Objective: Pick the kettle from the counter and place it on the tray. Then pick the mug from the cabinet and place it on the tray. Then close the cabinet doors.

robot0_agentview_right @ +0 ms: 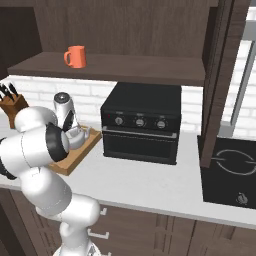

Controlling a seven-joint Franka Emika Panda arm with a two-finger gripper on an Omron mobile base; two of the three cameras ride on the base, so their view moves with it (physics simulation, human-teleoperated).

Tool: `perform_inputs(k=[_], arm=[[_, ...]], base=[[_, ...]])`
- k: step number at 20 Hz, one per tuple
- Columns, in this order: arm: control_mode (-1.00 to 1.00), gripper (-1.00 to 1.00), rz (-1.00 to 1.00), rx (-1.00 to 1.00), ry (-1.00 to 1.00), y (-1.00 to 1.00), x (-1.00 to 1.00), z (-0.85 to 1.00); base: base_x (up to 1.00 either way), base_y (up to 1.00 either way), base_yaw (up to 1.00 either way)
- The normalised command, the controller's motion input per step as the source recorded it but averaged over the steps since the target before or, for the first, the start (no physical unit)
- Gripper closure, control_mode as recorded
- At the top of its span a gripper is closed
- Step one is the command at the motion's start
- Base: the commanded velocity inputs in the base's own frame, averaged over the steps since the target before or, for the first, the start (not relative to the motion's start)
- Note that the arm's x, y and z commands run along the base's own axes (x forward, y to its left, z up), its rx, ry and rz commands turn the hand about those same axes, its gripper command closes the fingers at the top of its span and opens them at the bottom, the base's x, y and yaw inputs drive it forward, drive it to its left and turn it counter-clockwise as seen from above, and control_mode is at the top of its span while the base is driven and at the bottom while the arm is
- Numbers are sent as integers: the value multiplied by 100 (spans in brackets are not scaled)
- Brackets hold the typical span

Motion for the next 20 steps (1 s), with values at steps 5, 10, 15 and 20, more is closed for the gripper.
perform_inputs(k=[5, 10, 15, 20], arm=[[-100, -100, 0, 0, 0, 0, 0, -7], [-100, -100, 0, 0, 0, 0, 0, 0], [-100, -100, 0, 0, 1, -1, -18, 6], [-100, -100, -4, 0, 0, -8, -50, 60]], base=[[0, 0, 0], [0, 0, 0], [0, 0, 0], [0, 0, 0]])
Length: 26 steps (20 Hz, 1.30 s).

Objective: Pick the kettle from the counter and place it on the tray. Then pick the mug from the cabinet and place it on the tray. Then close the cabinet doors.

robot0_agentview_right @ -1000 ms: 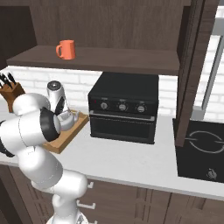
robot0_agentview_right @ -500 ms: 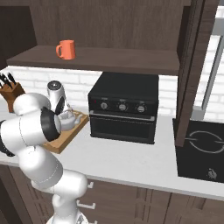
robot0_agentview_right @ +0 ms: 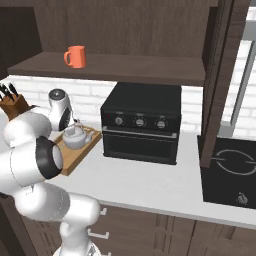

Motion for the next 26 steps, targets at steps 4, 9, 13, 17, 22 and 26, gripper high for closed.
perform_inputs(k=[4, 9, 13, 17, 22, 26], arm=[[-100, -100, -2, -15, 2, -20, -76, 90], [-100, -100, 0, -2, 1, -24, -10, 10], [-100, -100, 20, 4, -8, -51, -35, 25], [-100, -100, 37, -5, -18, -38, -76, 90], [-100, -100, 38, -9, -28, -10, -45, 97], [-100, -100, 17, -21, -13, 17, -4, 100]], base=[[0, 0, 0], [0, 0, 0], [0, 0, 0], [0, 0, 0], [0, 0, 0], [0, 0, 0]])
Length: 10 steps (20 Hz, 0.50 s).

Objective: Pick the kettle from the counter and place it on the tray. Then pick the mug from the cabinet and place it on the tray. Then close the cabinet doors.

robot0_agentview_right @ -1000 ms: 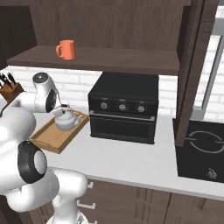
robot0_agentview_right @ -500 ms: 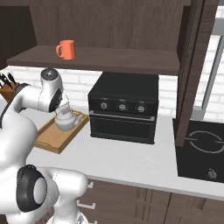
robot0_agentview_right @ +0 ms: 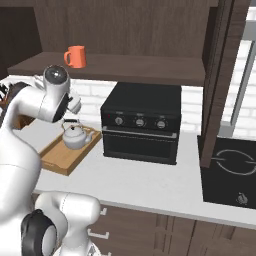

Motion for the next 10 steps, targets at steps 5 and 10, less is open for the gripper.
perform_inputs(k=[5, 10], arm=[[-100, -100, -2, -22, -5, 27, 0, 84], [-100, -100, -23, -25, -10, 28, 1, 42]], base=[[0, 0, 0], [0, 0, 0]])
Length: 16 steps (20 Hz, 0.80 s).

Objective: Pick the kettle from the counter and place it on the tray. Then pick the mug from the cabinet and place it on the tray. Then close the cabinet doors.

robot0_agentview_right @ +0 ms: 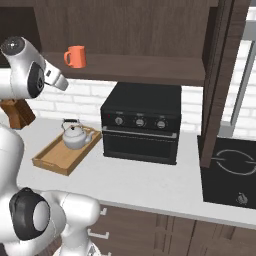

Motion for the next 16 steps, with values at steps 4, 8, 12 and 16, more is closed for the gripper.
perform_inputs(k=[4, 8, 12, 16], arm=[[-100, -100, -29, -22, -7, 18, 45, 15], [-100, -100, -25, -20, -2, 0, 80, 7], [-100, -100, -9, -10, 1, -3, 65, 39], [-100, -100, 0, -6, 10, -1, 28, 44]], base=[[0, 0, 0], [0, 0, 0], [0, 0, 0], [0, 0, 0]])
